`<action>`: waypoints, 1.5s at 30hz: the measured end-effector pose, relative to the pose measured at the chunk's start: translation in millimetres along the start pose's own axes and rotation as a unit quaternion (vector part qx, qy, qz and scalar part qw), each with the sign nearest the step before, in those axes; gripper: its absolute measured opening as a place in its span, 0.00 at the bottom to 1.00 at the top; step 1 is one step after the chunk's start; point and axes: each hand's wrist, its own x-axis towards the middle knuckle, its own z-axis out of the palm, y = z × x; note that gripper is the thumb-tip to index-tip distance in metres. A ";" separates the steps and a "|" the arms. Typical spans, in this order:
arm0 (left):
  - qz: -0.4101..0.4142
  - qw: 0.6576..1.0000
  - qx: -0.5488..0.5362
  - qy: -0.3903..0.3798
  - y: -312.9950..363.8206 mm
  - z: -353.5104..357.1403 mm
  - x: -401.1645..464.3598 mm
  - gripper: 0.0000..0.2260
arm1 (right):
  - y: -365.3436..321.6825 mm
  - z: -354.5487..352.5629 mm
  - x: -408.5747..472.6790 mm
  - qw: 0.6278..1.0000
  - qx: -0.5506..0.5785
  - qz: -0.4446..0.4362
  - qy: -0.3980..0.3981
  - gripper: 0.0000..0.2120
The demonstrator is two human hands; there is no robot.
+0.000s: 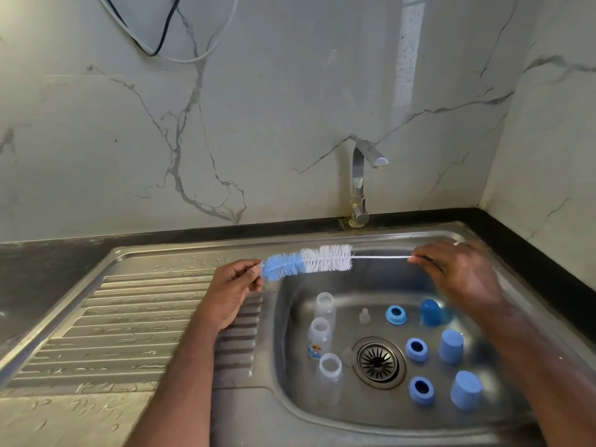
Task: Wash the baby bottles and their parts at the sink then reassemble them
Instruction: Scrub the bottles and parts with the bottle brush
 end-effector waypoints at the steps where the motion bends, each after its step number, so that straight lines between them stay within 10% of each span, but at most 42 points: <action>1: 0.003 1.000 -0.022 0.009 0.5 -1.3 0.8 0.09 | 0.0 1.3 -0.6 1.000 0.008 -0.001 -0.031 0.17; 5: 0.037 0.997 -0.067 0.023 4.7 -13.8 2.4 0.17 | -7.8 21.4 -5.9 0.960 0.087 0.063 -0.259 0.25; 9: 0.071 0.996 -0.045 0.021 6.2 -10.8 1.5 0.11 | -21.1 24.6 -7.4 0.900 0.271 0.113 -0.323 0.17; 15: 0.057 0.996 0.049 0.037 -1.6 -17.3 6.9 0.14 | -12.0 32.5 -11.8 0.949 0.203 0.174 -0.166 0.11; 20: 0.052 0.996 0.076 0.004 -5.7 -14.2 8.1 0.13 | -3.0 14.5 -0.9 0.999 0.004 -0.001 0.042 0.08; 26: 0.036 0.997 -0.066 -0.036 7.4 -22.2 0.0 0.21 | -12.0 21.9 -5.9 0.915 0.225 0.114 -0.316 0.21; 30: 0.017 0.990 -0.122 -0.071 8.0 -20.1 -1.5 0.22 | -13.2 19.5 -12.4 0.820 0.389 0.211 -0.363 0.25; 36: 0.034 0.996 0.086 0.017 -8.8 -18.2 9.1 0.13 | -7.1 34.0 -11.7 0.941 0.179 0.220 -0.184 0.06; 39: 0.060 0.995 0.071 0.022 -5.3 -12.0 8.9 0.11 | -5.8 25.3 -4.3 0.991 0.008 0.083 -0.103 0.05; 45: 0.057 0.974 -0.219 -0.019 12.1 -23.7 2.6 0.13 | -22.7 30.0 -8.7 0.915 0.248 0.092 -0.305 0.19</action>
